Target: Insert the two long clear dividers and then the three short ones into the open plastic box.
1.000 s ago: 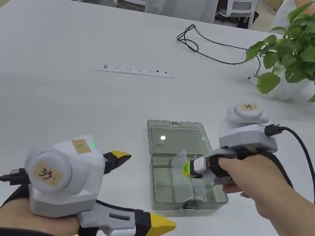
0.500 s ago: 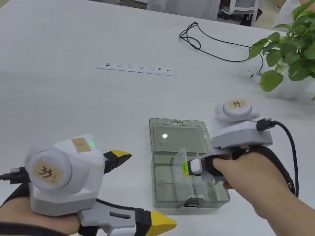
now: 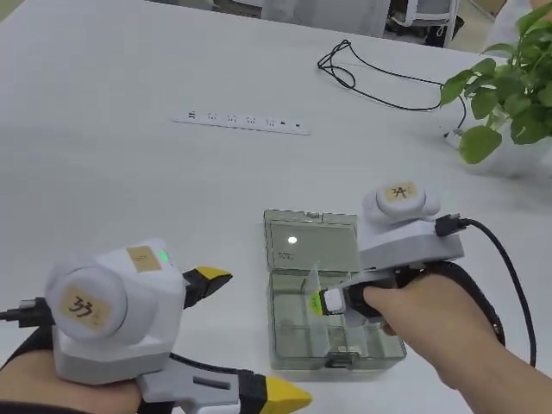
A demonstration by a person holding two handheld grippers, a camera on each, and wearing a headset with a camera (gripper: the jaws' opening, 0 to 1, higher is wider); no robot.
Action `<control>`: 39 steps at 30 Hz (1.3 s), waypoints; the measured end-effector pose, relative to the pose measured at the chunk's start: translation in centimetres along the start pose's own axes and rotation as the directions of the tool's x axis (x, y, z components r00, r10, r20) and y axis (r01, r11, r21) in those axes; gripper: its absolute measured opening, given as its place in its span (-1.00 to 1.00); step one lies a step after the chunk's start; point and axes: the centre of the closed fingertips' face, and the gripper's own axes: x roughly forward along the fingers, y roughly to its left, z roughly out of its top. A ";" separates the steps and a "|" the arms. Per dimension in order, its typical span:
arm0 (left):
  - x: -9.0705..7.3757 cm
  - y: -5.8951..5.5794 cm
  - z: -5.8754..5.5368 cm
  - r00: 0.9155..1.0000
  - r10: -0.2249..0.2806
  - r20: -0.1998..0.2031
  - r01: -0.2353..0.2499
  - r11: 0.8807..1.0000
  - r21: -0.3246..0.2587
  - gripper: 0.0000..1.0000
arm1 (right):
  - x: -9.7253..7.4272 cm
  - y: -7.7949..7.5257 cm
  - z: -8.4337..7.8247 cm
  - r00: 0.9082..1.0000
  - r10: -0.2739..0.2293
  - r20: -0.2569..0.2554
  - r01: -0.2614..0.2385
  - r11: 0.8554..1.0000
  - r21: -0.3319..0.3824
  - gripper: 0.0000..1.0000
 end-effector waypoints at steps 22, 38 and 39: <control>-0.3 -0.1 0.3 0.999 0.033 -0.002 -0.033 0.999 -0.015 0.94 | 1.4 -0.1 -0.8 0.994 0.100 0.036 -0.102 0.993 0.066 -0.78; -1.2 -0.5 1.1 0.996 0.090 0.003 -0.090 0.996 -0.021 0.93 | 1.0 0.2 -0.2 0.983 0.150 0.104 -0.161 0.982 0.103 -0.70; -1.2 -0.5 1.1 0.996 0.092 0.003 -0.092 0.996 -0.020 0.93 | 0.9 0.2 -0.1 0.981 0.157 0.110 -0.169 0.979 0.113 -0.67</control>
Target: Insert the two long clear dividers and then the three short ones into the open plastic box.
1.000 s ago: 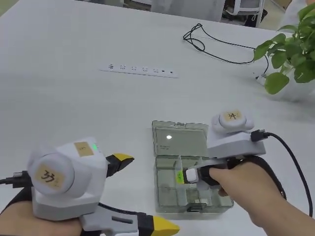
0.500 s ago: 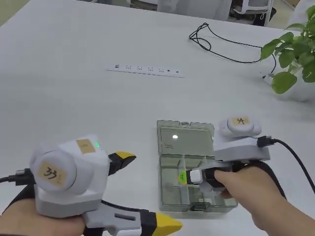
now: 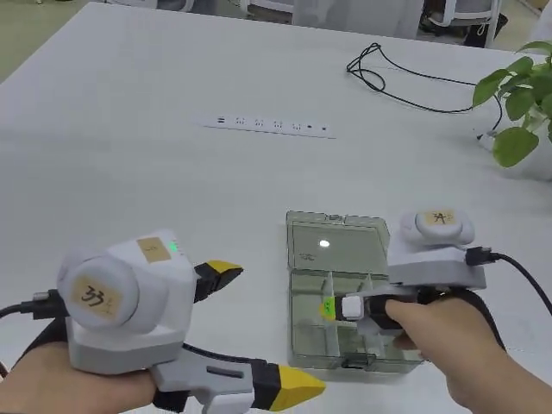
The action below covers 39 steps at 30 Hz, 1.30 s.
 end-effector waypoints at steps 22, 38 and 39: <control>-1.9 0.3 1.2 0.989 0.137 0.046 -0.135 0.990 -0.050 0.93 | -6.0 1.8 2.9 0.981 0.187 0.052 -0.180 0.975 -0.129 -0.37; -2.0 -0.4 1.6 0.992 0.106 0.069 -0.103 0.994 -0.047 0.93 | -12.1 -0.7 2.4 0.968 0.250 0.020 -0.223 0.892 -0.394 -0.19; -1.9 -0.4 1.6 0.993 0.101 0.067 -0.098 0.994 -0.046 0.92 | -12.2 -0.9 2.4 0.969 0.247 0.019 -0.213 0.872 -0.440 -0.17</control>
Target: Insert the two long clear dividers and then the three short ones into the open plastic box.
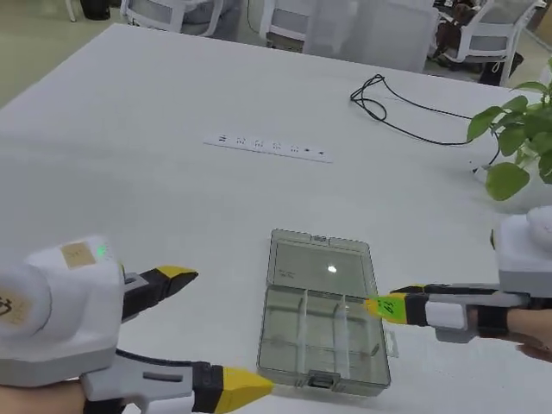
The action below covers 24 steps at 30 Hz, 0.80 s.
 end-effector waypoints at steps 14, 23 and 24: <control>1.3 0.0 0.2 0.999 -0.048 -0.005 0.048 0.999 -0.002 0.93 | -1.2 -4.1 -3.9 0.974 -0.055 -0.220 -0.038 0.917 -0.398 0.16; 1.5 0.1 0.0 0.998 -0.063 -0.018 0.063 0.998 -0.001 0.93 | -0.1 -7.6 -6.5 0.924 -0.138 -0.356 -0.098 0.815 -0.570 0.10; 1.6 0.2 0.0 0.998 -0.063 -0.019 0.063 0.998 -0.002 0.94 | 0.0 -7.9 -6.8 0.918 -0.148 -0.367 -0.105 0.802 -0.588 0.09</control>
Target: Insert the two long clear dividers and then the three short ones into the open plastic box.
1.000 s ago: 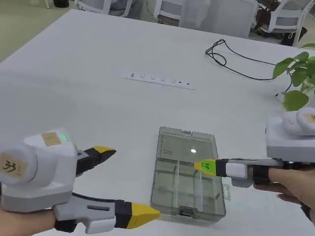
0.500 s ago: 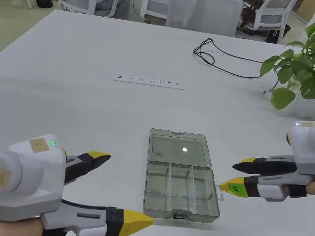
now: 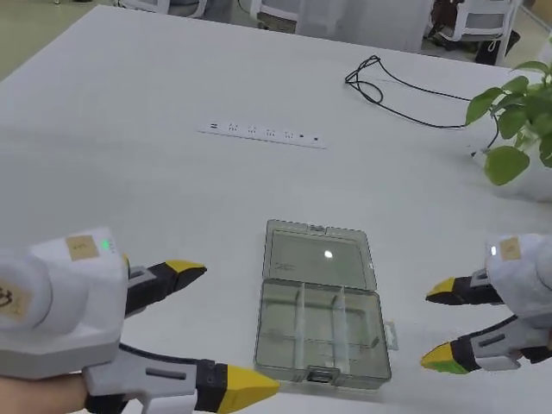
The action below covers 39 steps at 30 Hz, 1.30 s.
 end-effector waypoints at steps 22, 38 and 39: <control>0.8 1.1 -0.3 1.000 -0.003 -0.010 0.003 1.000 -0.022 0.94 | 4.7 -1.7 -3.9 0.982 0.041 -0.184 -0.074 0.982 -0.172 -0.14; 1.1 1.6 -0.3 1.000 -0.006 -0.006 0.005 0.999 -0.038 0.94 | 5.1 -1.7 -4.1 0.981 0.055 -0.186 -0.085 0.984 -0.156 -0.29; 1.2 1.6 -0.3 1.000 -0.007 -0.006 0.007 0.999 -0.038 0.94 | 5.1 -1.8 -4.1 0.981 0.053 -0.187 -0.082 0.985 -0.152 -0.32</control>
